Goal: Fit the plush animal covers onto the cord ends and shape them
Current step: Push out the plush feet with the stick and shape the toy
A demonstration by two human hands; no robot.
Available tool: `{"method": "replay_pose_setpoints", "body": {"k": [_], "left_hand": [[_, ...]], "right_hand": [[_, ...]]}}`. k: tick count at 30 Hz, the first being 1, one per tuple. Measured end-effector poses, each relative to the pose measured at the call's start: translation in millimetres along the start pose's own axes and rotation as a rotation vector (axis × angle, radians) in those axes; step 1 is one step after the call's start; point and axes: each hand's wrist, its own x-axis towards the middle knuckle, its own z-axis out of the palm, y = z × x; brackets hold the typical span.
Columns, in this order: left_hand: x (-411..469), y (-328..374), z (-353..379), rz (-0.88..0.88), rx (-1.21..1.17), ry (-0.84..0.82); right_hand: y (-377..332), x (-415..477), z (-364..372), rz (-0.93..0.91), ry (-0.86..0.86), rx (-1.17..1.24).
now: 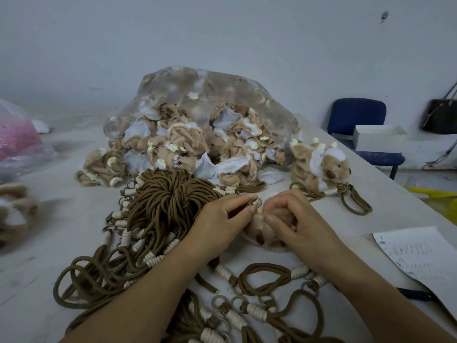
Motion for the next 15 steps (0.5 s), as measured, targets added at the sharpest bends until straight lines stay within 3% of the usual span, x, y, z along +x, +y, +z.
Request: {"method": "replay_pose_setpoints", "body": {"k": [15], "left_hand": [[-1.6,6.8,0.0,0.053,-0.011,-0.012]], "right_hand": [[4.6,1.2,5.2,0.034,0.013,-0.051]]}}
